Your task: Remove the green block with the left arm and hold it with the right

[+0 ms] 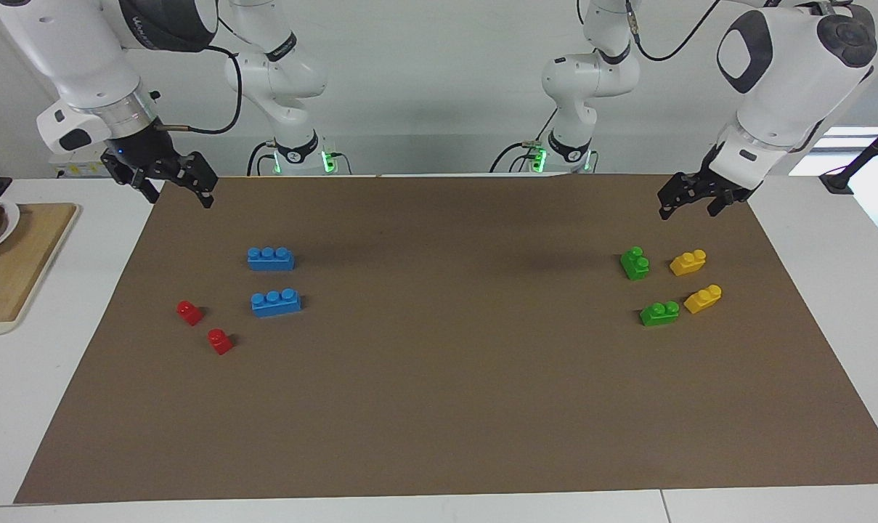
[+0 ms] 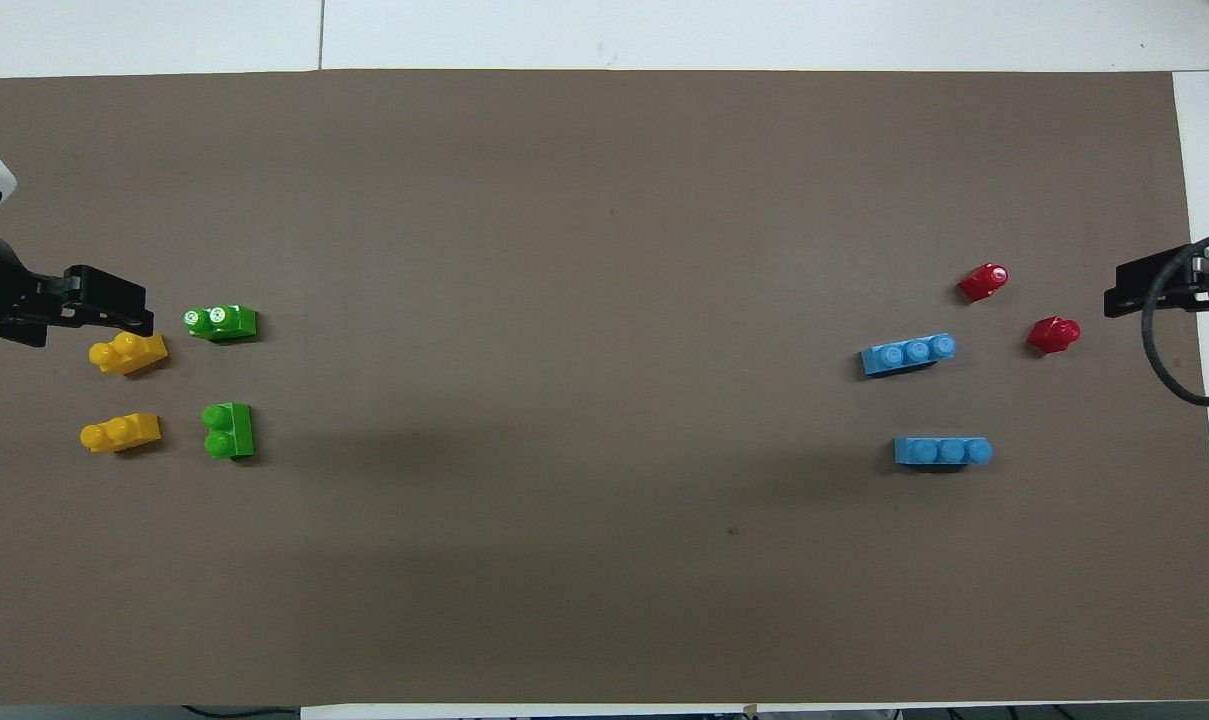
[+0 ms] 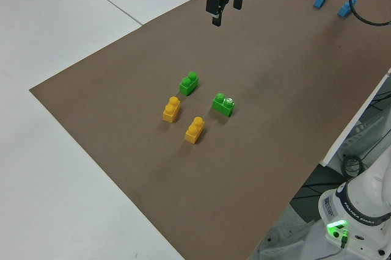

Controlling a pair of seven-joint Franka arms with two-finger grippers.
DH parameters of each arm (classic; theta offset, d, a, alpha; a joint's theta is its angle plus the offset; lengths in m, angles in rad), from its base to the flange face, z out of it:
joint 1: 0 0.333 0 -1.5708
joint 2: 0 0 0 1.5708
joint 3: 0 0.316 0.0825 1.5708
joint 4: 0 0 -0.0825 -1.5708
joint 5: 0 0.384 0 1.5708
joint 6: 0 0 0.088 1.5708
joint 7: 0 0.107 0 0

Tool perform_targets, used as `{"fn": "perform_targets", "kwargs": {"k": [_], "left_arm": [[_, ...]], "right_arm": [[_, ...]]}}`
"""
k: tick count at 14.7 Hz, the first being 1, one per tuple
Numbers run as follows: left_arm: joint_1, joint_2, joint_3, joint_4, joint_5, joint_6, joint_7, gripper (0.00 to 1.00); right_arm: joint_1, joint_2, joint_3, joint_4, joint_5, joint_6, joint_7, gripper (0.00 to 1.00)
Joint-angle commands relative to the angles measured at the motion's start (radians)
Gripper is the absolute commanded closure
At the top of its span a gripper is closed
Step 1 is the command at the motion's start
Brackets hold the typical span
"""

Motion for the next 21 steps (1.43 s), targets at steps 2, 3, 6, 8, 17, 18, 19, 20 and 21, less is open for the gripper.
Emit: {"fn": "perform_targets", "kwargs": {"k": [2,3,6,8,17,18,19,20,21], "left_arm": [[-0.012,-0.001,0.011,0.021,-0.001,-0.016,0.01,0.0],[-0.012,-0.002,0.011,0.02,-0.001,-0.017,0.009,0.0],[-0.012,-0.004,0.015,0.02,-0.001,-0.016,0.007,0.0],[-0.012,-0.004,0.015,0.021,-0.001,-0.016,0.007,0.0],[-0.012,-0.004,0.015,0.021,-0.001,-0.013,0.013,0.0],[-0.012,-0.002,0.017,0.021,-0.001,-0.013,0.015,0.0],[-0.012,-0.002,0.018,0.021,-0.003,-0.014,0.016,0.0],[-0.012,-0.002,0.02,0.021,-0.003,-0.014,0.018,0.0],[-0.012,-0.002,0.017,0.021,-0.003,-0.013,0.018,0.0]], "right_arm": [[-0.004,-0.025,0.008,-0.023,0.007,-0.004,-0.028,0.0],[-0.004,-0.025,0.008,-0.023,0.005,-0.004,-0.028,0.0],[-0.009,-0.025,0.007,-0.023,0.005,-0.003,-0.023,0.0],[-0.01,-0.024,0.008,-0.023,0.004,0.0,-0.023,0.0],[-0.007,-0.024,0.007,-0.023,-0.012,0.02,-0.077,0.0],[-0.007,-0.024,0.007,-0.023,-0.012,0.02,-0.077,0.0],[-0.007,-0.024,0.007,-0.023,-0.012,0.019,-0.077,0.0],[-0.007,-0.024,0.007,-0.023,-0.012,0.019,-0.077,0.0],[-0.007,-0.024,0.007,-0.023,-0.012,0.019,-0.077,0.0]]}}
